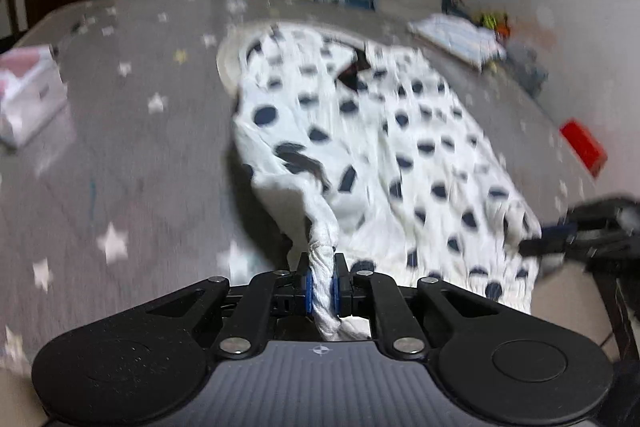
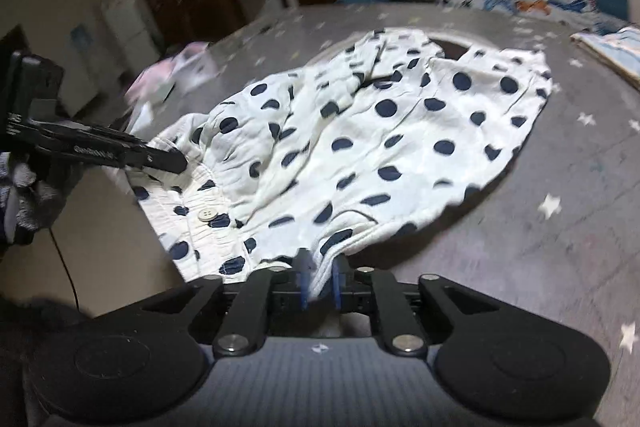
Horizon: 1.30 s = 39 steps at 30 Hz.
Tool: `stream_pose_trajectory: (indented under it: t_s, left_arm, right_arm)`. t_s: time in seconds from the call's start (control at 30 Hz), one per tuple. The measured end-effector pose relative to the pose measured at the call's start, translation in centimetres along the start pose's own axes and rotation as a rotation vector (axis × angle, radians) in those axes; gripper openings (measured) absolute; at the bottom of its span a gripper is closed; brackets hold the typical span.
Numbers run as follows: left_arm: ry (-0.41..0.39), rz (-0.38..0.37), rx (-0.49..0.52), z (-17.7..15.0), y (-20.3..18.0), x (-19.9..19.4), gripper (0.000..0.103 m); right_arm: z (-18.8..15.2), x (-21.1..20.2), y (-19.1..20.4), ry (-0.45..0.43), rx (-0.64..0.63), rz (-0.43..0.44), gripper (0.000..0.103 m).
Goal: Fold clothes
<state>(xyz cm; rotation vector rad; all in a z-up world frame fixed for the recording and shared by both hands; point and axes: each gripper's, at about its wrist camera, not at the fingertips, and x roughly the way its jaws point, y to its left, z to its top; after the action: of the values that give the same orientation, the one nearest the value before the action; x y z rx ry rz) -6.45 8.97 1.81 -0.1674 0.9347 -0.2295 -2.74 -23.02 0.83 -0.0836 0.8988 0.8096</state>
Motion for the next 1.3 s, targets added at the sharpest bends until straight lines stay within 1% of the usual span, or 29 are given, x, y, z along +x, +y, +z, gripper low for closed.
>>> stream_pose_trajectory:
  t_s: [0.03, 0.07, 0.1, 0.13, 0.2, 0.23, 0.3, 0.37, 0.4, 0.43, 0.47, 0.57, 0.63, 0.67, 0.77, 0.9, 0.97, 1.03, 1.17, 1.23, 1.3]
  left_arm:
    - [0.012, -0.001, 0.006, -0.3, 0.0, 0.1, 0.012]
    - [0.018, -0.006, 0.012, -0.2, 0.1, 0.0, 0.015]
    - [0.017, -0.014, 0.018, 0.0, 0.2, -0.2, 0.019]
    - [0.012, -0.023, 0.026, 0.3, 0.2, -0.6, 0.019]
    - [-0.004, -0.032, 0.047, 0.6, 0.3, -1.3, 0.022]
    - [-0.013, -0.030, 0.057, 0.8, 0.3, -1.6, 0.022]
    - [-0.031, -0.026, 0.076, 1.2, 0.3, -2.2, 0.029]
    - [-0.053, -0.018, 0.091, 1.8, 0.3, -2.7, 0.030]
    - [-0.065, -0.020, 0.093, 2.0, 0.3, -3.0, 0.034]
    - [-0.075, -0.021, 0.089, 2.2, 0.5, -3.3, 0.035]
    - [-0.082, -0.019, 0.083, 2.3, 0.7, -3.3, 0.035]
    - [-0.094, -0.023, 0.067, 2.9, 0.9, -2.9, 0.035]
    - [-0.090, -0.036, 0.053, 3.2, 0.9, -1.8, 0.035]
    - [-0.084, -0.046, 0.043, 3.4, 1.0, -1.1, 0.035]
    - [-0.061, -0.063, 0.024, 3.9, 0.9, 0.9, 0.035]
    - [-0.031, -0.070, 0.008, 4.5, 1.1, 3.1, 0.035]
    - [-0.019, -0.071, -0.002, 4.7, 1.3, 3.8, 0.035]
    - [-0.009, -0.070, -0.013, 4.8, 1.7, 4.3, 0.035]
    - [0.006, -0.060, -0.025, 4.9, 2.5, 4.7, 0.035]
    - [0.011, -0.052, -0.033, 5.0, 2.9, 4.9, 0.035]
    - [0.013, -0.043, -0.043, 5.0, 3.4, 4.9, 0.035]
  right_arm:
    - [0.0, -0.3, 0.0, 0.010, -0.007, 0.003, 0.017]
    - [0.2, -0.9, 0.0, 0.014, -0.013, 0.002, 0.018]
    - [0.4, -1.4, -0.1, 0.013, -0.017, -0.006, 0.019]
    - [0.9, -1.9, -0.6, 0.006, -0.016, -0.019, 0.019]
    - [2.0, -2.7, -1.6, -0.012, -0.010, -0.046, 0.025]
    - [2.7, -2.9, -2.1, -0.026, -0.009, -0.071, 0.026]
    - [4.2, -3.0, -3.5, -0.055, -0.006, -0.125, 0.026]
    - [5.5, -2.7, -4.9, -0.078, -0.005, -0.167, 0.026]
    - [6.2, -2.4, -5.6, -0.087, -0.006, -0.186, 0.026]
    - [6.7, -2.1, -6.2, -0.093, -0.008, -0.203, 0.027]
    - [7.7, -1.6, -7.0, -0.099, -0.009, -0.226, 0.027]
    - [10.2, 0.1, -9.1, -0.118, 0.003, -0.257, 0.027]
    - [12.2, 1.8, -10.4, -0.124, 0.002, -0.267, 0.029]
    - [13.3, 2.8, -11.2, -0.132, 0.000, -0.284, 0.032]
    - [16.2, 6.1, -13.1, -0.124, 0.007, -0.299, 0.032]
    - [19.2, 10.6, -15.0, -0.081, -0.001, -0.301, 0.033]
    - [20.3, 12.7, -15.6, -0.045, -0.021, -0.300, 0.033]
    - [21.0, 14.5, -16.1, -0.012, -0.042, -0.304, 0.033]
    - [21.7, 17.2, -17.2, 0.012, -0.055, -0.338, 0.033]
    - [22.2, 17.8, -17.9, -0.004, -0.048, -0.348, 0.030]
    - [22.7, 18.2, -18.4, -0.012, -0.049, -0.359, 0.019]
